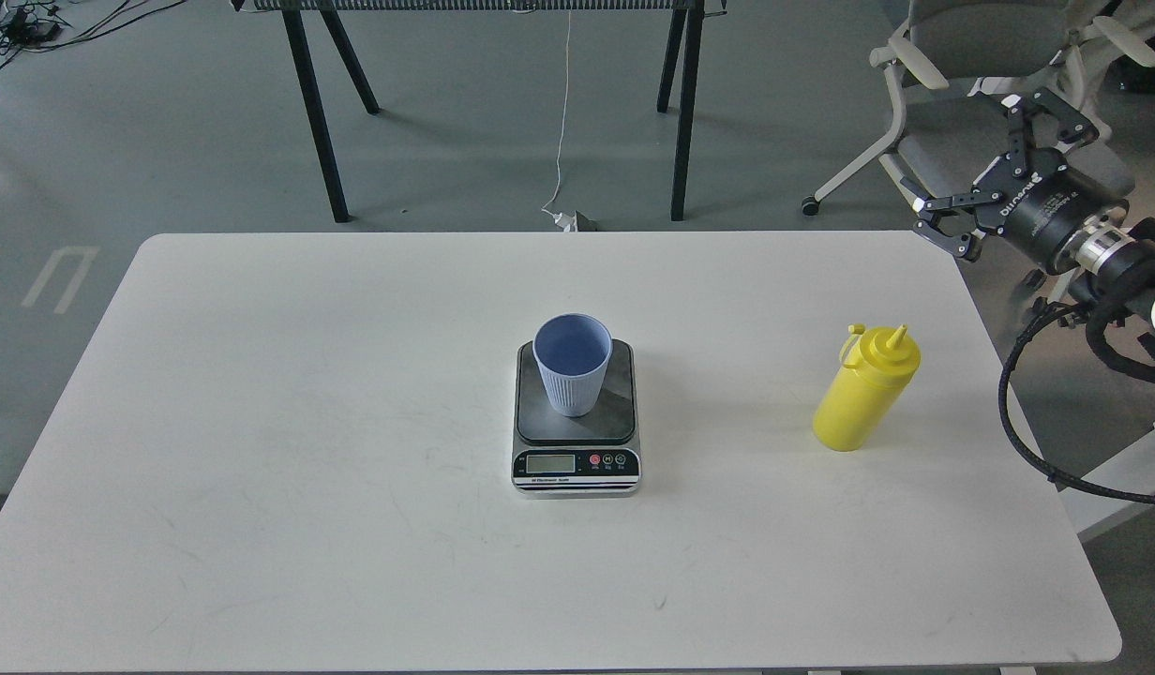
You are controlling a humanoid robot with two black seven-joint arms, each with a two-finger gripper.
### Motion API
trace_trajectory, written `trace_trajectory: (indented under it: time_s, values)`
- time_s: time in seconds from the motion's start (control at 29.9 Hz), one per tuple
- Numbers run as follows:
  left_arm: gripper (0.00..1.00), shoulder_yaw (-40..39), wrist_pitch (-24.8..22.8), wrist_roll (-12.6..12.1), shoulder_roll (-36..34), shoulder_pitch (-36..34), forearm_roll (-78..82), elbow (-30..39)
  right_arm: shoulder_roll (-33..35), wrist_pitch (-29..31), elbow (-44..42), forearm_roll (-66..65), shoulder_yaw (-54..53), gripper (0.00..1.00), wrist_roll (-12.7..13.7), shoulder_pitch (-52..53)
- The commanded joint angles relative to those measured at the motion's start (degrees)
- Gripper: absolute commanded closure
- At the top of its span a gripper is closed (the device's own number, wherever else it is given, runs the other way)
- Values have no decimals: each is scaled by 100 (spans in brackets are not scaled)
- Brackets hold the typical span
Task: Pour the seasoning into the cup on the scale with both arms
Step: 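Release the cup and withdraw the left gripper back and up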
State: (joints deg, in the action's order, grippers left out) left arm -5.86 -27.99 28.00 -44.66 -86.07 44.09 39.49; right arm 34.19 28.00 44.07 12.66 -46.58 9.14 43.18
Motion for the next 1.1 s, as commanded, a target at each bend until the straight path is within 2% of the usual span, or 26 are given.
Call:
trace_trajectory:
  time_s: [0.0, 0.13, 0.27, 0.84, 1.07]
  values:
    - [1, -143, -1, 0, -402, 362, -243, 41, 26, 0, 119, -9, -9, 0, 0, -20]
    - [1, -257, -1, 0, -587, 767, -839, 68, 78, 0, 146, -1, -9, 0, 0, -37]
    - [1, -416, -1, 0, -465, 1057, -1534, -2, 70, 0, 216, -9, 0, 0, -9, -64]
    - [1, -960, -1, 0, 45, 2524, -1615, -161, -36, 0, 225, -9, -26, 0, -18, -81]
    - [1, -1172, -1, 0, 177, 2578, -1614, -161, -53, 0, 312, 17, -26, 0, 26, -81]
